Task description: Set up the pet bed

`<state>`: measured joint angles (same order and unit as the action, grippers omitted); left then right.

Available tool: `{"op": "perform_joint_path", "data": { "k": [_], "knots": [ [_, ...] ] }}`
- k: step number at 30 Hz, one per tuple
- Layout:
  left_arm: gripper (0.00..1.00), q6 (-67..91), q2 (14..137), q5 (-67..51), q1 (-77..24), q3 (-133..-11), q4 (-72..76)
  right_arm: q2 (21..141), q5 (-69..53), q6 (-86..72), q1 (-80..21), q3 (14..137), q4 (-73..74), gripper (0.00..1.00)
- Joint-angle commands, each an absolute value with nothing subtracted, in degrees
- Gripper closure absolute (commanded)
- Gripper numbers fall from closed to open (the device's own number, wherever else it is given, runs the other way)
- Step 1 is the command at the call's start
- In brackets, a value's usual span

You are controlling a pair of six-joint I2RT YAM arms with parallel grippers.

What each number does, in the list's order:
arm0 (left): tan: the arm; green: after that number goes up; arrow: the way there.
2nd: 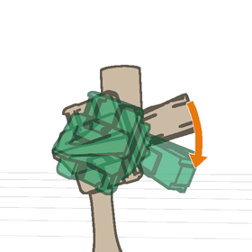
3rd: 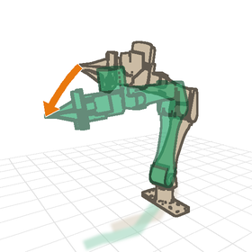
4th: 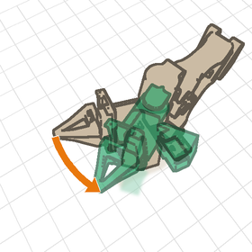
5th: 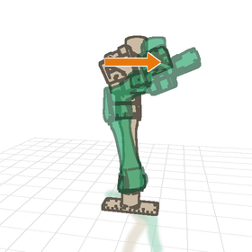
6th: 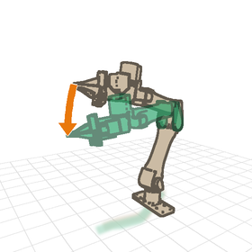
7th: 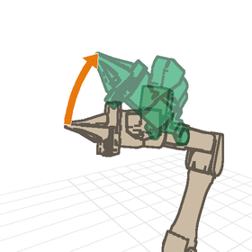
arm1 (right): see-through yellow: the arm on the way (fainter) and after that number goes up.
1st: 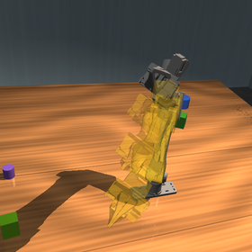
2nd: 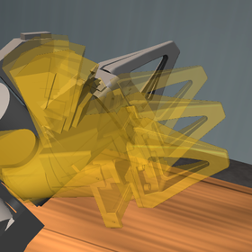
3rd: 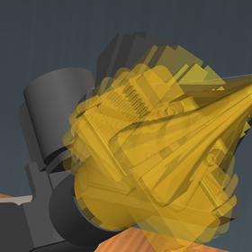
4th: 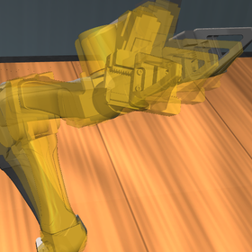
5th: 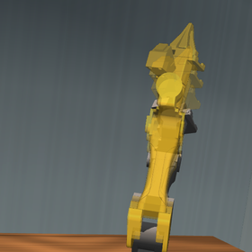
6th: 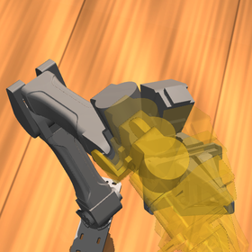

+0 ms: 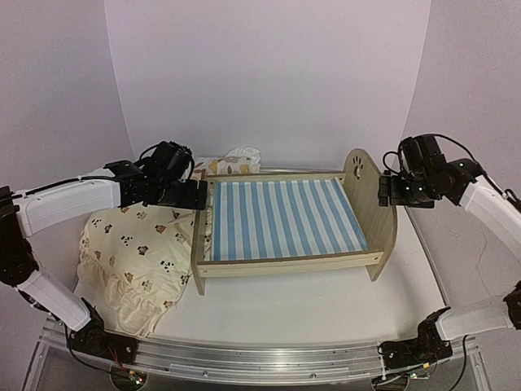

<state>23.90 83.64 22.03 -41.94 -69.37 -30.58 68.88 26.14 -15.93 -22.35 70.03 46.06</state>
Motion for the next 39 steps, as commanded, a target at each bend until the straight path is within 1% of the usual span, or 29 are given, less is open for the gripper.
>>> {"op": "perform_joint_path", "data": {
  "k": [1,4,9,11,13,21,26,28,31,33,35,37,39],
  "knots": [
    [0.09,23.02,88.64,20.32,-41.92,-71.79,-29.78,71.33,17.64,-16.43,-22.24,69.13,45.70,0.05],
    [0.17,23.41,91.63,19.18,-41.96,-71.46,-28.13,72.37,17.71,-16.44,-22.24,68.48,45.66,0.18],
    [0.29,23.02,97.85,14.98,-41.99,-73.98,-26.36,72.37,21.65,-16.10,-22.26,67.61,45.69,0.52],
    [0.32,22.66,100.24,13.25,-42.22,-76.15,-25.83,71.91,23.88,-15.91,-22.25,67.64,45.65,0.60],
    [0.33,22.38,103.12,11.89,-42.85,-78.44,-25.29,71.59,26.60,-15.42,-22.26,67.85,45.62,0.64],
    [0.33,23.23,115.67,10.25,-46.89,-93.36,-27.72,74.19,39.99,-10.79,-21.06,70.01,44.71,0.66],
    [0.32,24.44,115.80,9.41,-47.27,-94.28,-26.57,76.08,39.95,-10.04,-16.25,71.24,43.00,0.66],
    [0.27,24.47,114.09,11.29,-47.34,-93.11,-26.90,76.62,39.42,-9.76,-15.49,71.87,42.16,0.65],
    [0.16,23.83,109.65,16.29,-47.29,-90.72,-27.98,77.81,37.70,-9.02,-15.38,73.26,40.88,0.64],
    [0.10,22.82,106.72,19.56,-47.23,-89.23,-28.96,78.33,34.62,-9.32,-15.33,74.47,40.86,0.56],
    [0.06,21.98,103.67,22.93,-46.72,-88.22,-31.24,78.24,31.20,-9.92,-15.37,75.08,40.87,0.41],
    [0.03,21.30,100.94,24.70,-45.28,-86.42,-33.07,77.68,28.77,-10.27,-15.37,75.15,40.87,0.28],
    [0.02,21.62,98.08,25.87,-43.84,-84.40,-35.24,77.25,27.94,-9.87,-15.34,75.59,40.83,0.15]
  ]
}}
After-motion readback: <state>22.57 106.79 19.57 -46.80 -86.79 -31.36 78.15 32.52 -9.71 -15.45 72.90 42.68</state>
